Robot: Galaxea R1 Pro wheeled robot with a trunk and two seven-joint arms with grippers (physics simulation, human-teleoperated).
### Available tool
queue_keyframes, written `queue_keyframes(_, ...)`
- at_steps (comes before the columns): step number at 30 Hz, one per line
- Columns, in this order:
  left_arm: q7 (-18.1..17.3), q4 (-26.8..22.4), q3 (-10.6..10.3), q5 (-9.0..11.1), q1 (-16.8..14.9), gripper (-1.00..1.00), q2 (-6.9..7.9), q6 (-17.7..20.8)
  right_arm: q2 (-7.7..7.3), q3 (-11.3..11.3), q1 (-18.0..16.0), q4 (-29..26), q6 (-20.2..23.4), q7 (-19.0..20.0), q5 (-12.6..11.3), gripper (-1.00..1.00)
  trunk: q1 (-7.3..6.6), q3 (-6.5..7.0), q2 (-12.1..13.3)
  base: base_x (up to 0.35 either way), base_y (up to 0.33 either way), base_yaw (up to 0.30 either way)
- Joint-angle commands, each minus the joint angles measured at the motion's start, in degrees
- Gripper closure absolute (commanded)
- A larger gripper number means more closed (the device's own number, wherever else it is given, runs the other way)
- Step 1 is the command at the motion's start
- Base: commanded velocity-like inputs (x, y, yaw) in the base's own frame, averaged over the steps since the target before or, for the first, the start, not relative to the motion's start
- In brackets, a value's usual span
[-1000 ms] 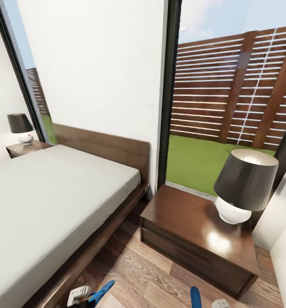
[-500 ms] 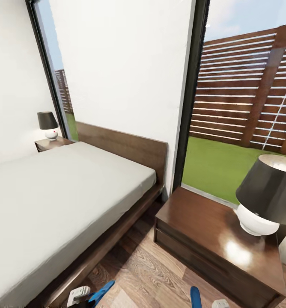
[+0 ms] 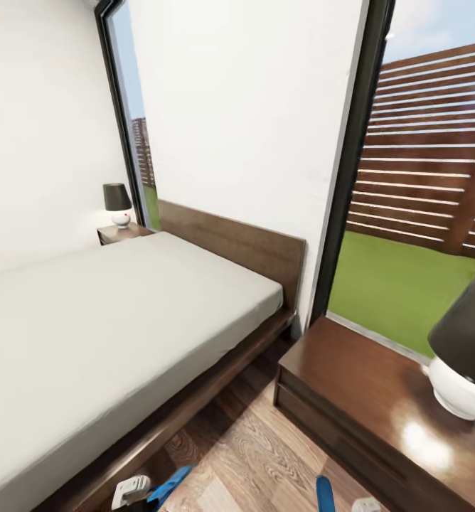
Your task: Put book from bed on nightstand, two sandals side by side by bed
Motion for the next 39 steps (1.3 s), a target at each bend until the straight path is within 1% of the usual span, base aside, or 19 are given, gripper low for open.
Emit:
queue_keyframes(1,-0.02,0.06,0.3,-0.72,-0.04,1.0,0.01,-0.57,-0.01,-0.52,0.01,-0.13,0.57,0.33,0.3,1.0,-0.01,-0.05,-0.03,0.0,-0.005,0.268)
queue_keyframes(39,-0.02,0.06,0.33,-0.72,-0.04,1.0,0.01,-0.57,-0.01,-0.52,0.01,-0.13,0.57,0.4,0.3,1.0,-0.01,-0.05,-0.03,0.0,0.0,0.268)
